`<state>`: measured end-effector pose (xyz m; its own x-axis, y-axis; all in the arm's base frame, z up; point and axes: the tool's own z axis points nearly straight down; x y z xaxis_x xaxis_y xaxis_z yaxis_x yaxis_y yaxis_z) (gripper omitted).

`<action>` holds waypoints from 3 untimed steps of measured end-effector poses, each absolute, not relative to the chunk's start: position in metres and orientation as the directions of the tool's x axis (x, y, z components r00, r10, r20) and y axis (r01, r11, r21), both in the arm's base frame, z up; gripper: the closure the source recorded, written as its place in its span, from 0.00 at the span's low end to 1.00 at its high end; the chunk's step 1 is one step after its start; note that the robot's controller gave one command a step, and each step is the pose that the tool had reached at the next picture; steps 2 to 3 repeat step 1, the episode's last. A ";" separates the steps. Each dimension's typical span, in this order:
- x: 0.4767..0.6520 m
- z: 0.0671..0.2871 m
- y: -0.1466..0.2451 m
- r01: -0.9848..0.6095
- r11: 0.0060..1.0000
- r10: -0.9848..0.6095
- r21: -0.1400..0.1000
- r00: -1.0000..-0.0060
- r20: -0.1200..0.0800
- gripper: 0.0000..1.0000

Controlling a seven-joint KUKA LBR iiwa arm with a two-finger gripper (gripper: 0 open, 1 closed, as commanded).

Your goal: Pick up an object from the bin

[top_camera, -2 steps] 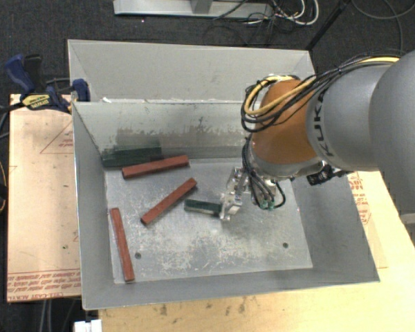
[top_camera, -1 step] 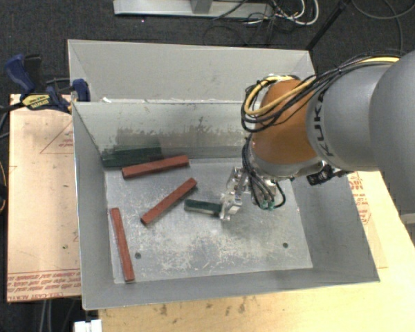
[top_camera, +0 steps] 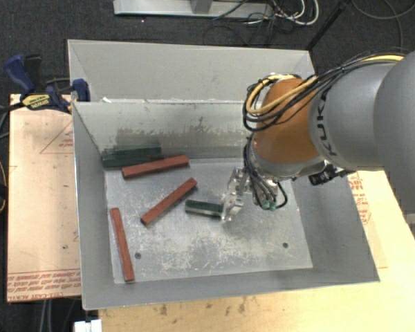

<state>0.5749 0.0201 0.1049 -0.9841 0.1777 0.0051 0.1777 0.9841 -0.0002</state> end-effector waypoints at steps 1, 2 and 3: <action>0.581 0.225 0.018 0.207 0.978 0.207 0.001 -0.978 -0.003 1.00; 0.581 0.225 0.018 0.207 0.978 0.207 0.001 -0.978 -0.003 1.00; 0.581 0.225 0.018 0.207 0.978 0.207 0.001 -0.978 -0.003 1.00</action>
Offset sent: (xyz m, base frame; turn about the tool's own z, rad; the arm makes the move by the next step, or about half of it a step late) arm 0.0000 0.0000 0.0000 0.0000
